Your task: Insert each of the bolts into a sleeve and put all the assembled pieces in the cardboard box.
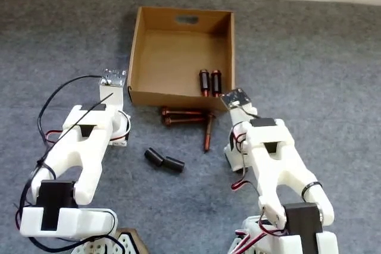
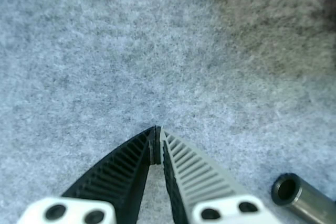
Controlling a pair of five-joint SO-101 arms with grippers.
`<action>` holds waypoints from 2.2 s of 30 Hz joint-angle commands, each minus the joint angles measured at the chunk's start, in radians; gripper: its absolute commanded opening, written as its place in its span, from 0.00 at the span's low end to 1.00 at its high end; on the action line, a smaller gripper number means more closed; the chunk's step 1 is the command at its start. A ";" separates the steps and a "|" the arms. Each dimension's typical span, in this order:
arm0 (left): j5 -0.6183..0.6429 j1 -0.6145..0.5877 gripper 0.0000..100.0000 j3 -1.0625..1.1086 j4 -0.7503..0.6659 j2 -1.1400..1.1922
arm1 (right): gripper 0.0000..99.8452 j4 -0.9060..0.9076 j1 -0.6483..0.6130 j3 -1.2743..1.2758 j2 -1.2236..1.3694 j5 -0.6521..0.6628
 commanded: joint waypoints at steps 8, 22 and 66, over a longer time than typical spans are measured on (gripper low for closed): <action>-0.003 0.013 0.03 -0.002 -0.009 0.001 | 0.01 0.151 -0.008 -0.018 -0.619 -0.190; -0.006 0.056 0.03 -0.002 -0.006 0.001 | 0.01 -0.162 0.166 0.329 -0.803 -0.440; 0.417 0.647 0.26 -0.251 -0.129 0.018 | 0.01 -0.277 0.300 0.463 -0.817 -0.512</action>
